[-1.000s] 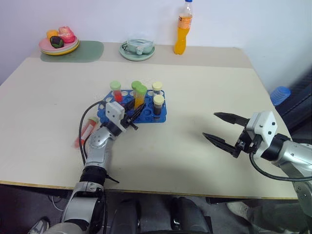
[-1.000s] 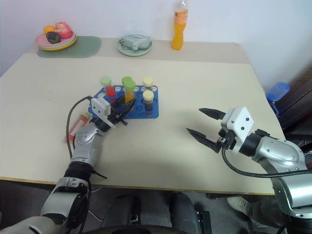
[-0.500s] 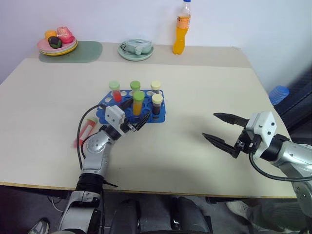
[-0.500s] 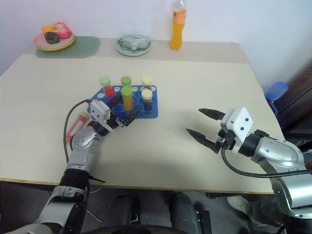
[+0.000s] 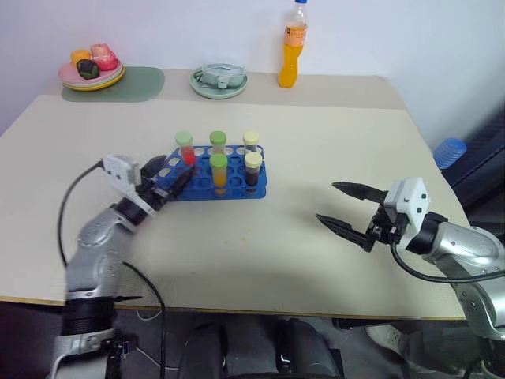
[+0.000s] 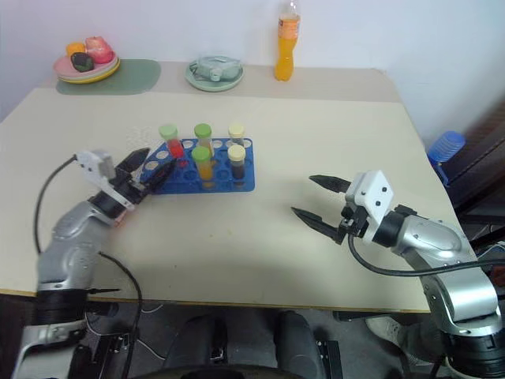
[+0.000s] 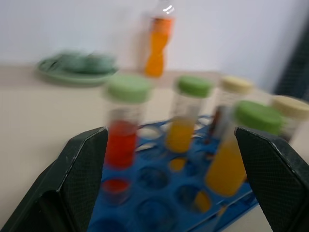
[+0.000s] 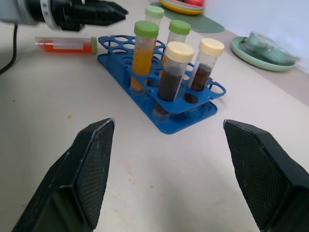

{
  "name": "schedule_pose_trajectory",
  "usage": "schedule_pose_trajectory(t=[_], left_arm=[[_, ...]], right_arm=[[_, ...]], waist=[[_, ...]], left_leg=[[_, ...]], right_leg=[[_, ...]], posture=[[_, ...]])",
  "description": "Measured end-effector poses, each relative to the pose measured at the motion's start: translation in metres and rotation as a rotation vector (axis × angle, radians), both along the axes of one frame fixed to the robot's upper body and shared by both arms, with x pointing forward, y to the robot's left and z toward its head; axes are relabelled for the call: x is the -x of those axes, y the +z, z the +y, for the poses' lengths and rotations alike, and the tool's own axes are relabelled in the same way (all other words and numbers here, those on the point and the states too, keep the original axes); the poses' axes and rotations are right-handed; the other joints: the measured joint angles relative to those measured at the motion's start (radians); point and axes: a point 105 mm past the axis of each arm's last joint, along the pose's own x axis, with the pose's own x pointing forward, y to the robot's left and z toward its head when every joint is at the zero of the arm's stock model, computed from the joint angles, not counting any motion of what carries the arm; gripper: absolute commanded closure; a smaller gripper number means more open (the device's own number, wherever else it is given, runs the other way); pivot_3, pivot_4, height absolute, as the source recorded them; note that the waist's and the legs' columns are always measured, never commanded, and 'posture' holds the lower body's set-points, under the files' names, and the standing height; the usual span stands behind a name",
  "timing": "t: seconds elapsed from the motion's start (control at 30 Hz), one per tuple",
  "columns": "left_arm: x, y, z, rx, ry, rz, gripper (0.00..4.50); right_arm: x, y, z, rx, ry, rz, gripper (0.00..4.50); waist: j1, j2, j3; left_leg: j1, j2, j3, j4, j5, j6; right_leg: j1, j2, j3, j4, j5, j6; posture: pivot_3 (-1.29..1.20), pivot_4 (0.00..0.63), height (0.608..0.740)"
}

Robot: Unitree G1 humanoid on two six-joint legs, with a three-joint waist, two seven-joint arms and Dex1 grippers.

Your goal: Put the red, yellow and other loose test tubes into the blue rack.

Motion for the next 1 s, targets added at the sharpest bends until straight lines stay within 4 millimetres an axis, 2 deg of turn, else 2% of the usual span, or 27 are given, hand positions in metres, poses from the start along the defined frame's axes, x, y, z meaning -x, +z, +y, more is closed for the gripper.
schedule_pose_trajectory(t=[0.13,0.23,0.33,0.53,1.0], left_arm=[[0.004,0.000,0.058,-0.089,0.261,0.268,0.23],[0.007,0.000,0.071,-0.116,0.335,0.524,0.23],[0.009,0.006,0.069,-0.108,0.333,0.667,0.23],[0.012,-0.008,0.053,-0.138,0.241,0.870,0.23],[0.002,-0.021,0.041,-0.268,0.185,1.039,0.23]], right_arm=[[-0.002,-0.002,0.005,-0.008,0.027,0.005,0.82],[-0.004,-0.002,0.010,-0.019,0.046,-0.002,0.82],[-0.005,-0.001,0.016,-0.028,0.069,-0.009,0.82],[-0.008,-0.005,0.015,-0.023,0.059,-0.005,0.82],[-0.007,-0.013,0.010,-0.027,0.013,-0.003,0.82]], waist=[[-0.007,0.000,0.000],[0.004,0.000,0.000],[0.006,0.000,0.000],[0.001,0.000,0.001],[0.001,0.000,0.001]], left_leg=[[0.000,0.000,0.000,0.000,0.000,-0.001],[0.000,-0.001,0.000,0.000,0.001,-0.001],[0.000,-0.001,0.000,-0.001,0.004,-0.008],[0.000,-0.001,0.000,-0.001,0.005,-0.010],[0.000,-0.001,0.000,-0.001,0.005,-0.010]], right_leg=[[0.000,0.000,0.000,0.001,0.000,0.000],[0.000,0.000,0.000,0.001,0.000,0.000],[0.000,0.000,0.000,0.000,0.000,0.000],[-0.001,0.000,0.000,0.001,0.000,0.000],[-0.001,0.000,0.000,0.001,0.000,0.000]], posture=[[0.00,0.150,0.740],[0.00,0.150,0.740],[0.00,0.150,0.740],[0.00,0.150,0.740],[0.00,0.150,0.740]])
